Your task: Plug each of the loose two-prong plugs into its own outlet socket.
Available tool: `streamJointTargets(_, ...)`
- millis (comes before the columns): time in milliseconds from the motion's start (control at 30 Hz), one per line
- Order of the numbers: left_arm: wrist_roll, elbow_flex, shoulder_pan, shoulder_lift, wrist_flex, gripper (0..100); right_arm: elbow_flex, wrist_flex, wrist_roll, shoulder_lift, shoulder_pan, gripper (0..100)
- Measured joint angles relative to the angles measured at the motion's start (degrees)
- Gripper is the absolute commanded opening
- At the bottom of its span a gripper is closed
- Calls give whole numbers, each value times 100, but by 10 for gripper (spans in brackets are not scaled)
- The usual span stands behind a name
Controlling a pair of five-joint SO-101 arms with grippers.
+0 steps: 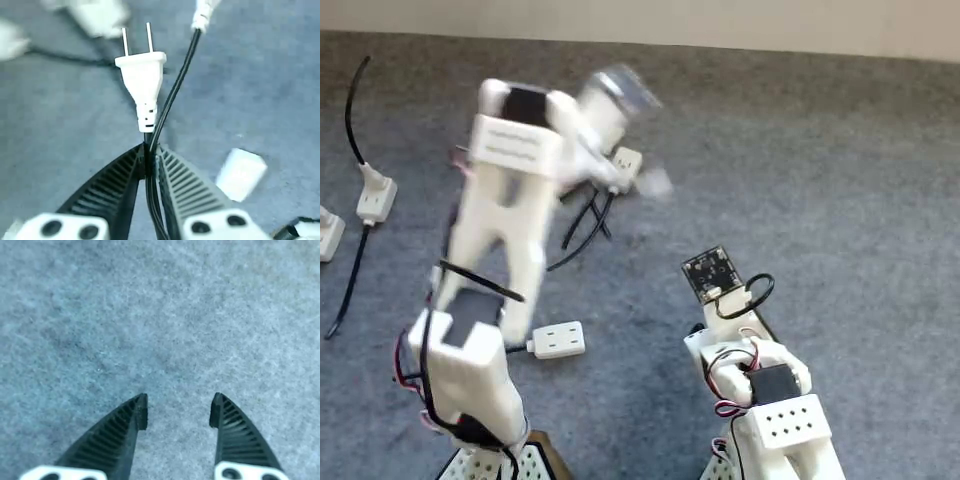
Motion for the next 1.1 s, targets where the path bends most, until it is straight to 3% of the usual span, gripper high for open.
streamJointTargets(267, -53, 1134, 1011, -334, -571, 4, -721, 1081, 132, -237, 1785, 201)
streamJointTargets(400, 35, 1134, 1468, 185, -1055, 10, -756, 1380, 413, -765, 1996, 201)
streamJointTargets(467, 70, 1090, 1679, 563, -1143, 57, -747, 1442, 519, -967, 2013, 201)
streamJointTargets(567, 237, 853, 1758, 1134, -1178, 206, -536, 1442, 712, -1020, 2031, 201)
streamJointTargets(700, 281, 387, 1222, 1574, -905, 223, -484, 1459, 879, -1011, 2031, 201)
streamJointTargets(967, 308, -870, -1116, 1670, -791, 210, -484, 1213, 932, -519, 2031, 201)
streamJointTargets(1100, 941, -923, -1565, 1670, -352, 210, -835, 1037, 932, 334, 1960, 201)
